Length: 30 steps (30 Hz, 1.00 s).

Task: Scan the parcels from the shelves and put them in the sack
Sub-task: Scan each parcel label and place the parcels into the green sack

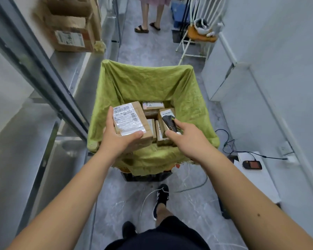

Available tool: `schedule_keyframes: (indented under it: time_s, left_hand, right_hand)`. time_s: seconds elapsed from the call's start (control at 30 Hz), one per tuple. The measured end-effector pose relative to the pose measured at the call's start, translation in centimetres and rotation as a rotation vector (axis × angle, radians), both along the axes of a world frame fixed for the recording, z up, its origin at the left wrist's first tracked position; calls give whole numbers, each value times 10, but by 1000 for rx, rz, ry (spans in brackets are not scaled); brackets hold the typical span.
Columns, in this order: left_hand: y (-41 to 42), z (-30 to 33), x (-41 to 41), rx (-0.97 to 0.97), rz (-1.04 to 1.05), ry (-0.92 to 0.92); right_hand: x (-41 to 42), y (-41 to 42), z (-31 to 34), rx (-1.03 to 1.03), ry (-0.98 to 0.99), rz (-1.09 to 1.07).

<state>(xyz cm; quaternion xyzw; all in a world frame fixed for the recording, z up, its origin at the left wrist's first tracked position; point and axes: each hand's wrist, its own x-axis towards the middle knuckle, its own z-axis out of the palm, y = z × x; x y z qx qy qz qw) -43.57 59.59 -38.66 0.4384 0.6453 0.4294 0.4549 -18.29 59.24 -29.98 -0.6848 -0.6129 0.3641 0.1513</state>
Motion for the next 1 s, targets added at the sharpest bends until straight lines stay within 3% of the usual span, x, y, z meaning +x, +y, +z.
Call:
schedule_keyframes:
  time_s: [0.13, 0.4, 0.63, 0.9, 1.0]
  left_hand:
    - [38, -16, 15, -64, 2, -15]
    - [105, -52, 42, -239, -28, 129]
    - [146, -97, 40, -462, -116, 220]
    - [193, -168, 64, -611, -209, -51]
    - [211, -193, 70, -583, -195, -74]
  right_hand:
    - [9, 47, -21, -50, -40, 45]
    - [33, 128, -79, -195, -175, 153]
    - [37, 161, -110, -329, -186, 107]
    - [26, 176, -128, -404, -135, -31]
    - [26, 174, -132, -422, -107, -93]
